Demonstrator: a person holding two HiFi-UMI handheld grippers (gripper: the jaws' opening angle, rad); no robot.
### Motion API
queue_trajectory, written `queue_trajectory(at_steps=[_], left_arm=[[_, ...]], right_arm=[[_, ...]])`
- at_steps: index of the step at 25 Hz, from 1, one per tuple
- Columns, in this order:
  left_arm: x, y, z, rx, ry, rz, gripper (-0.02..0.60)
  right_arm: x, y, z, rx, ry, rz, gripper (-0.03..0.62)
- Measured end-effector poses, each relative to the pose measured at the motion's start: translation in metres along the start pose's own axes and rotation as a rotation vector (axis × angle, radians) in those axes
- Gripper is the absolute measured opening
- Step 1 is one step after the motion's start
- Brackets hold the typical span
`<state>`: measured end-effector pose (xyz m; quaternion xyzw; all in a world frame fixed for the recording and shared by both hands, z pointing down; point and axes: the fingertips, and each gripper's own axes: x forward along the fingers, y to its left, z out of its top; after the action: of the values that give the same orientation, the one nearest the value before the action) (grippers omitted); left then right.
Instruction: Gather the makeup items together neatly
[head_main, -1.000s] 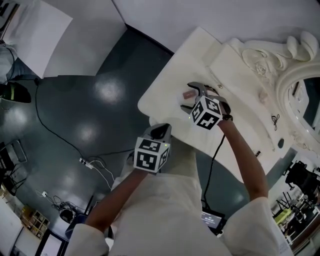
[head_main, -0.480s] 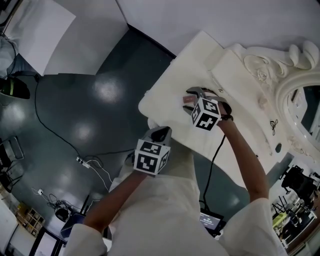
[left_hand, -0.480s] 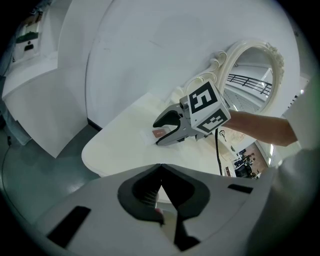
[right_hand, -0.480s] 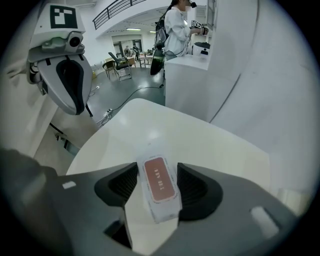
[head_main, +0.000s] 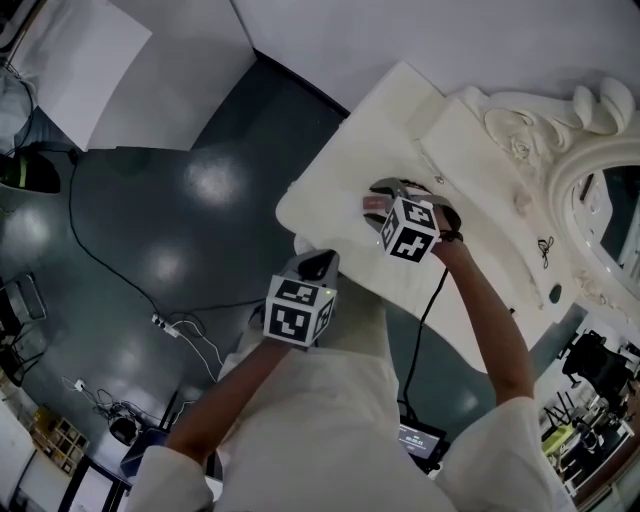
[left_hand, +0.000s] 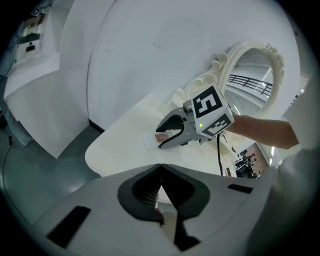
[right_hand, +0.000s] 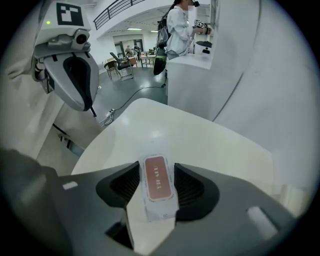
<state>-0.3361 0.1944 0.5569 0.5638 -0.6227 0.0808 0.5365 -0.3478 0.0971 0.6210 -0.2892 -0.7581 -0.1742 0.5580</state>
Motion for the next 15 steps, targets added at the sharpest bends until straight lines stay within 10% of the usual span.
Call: queue_trajectory(at_steps=[15], left_arm=[[-0.006, -0.003, -0.004, 0.02, -0.003, -0.005, 0.009]], right_arm=[[-0.018, -0.001, 0.005, 0.242, -0.142, -0.043, 0.209]])
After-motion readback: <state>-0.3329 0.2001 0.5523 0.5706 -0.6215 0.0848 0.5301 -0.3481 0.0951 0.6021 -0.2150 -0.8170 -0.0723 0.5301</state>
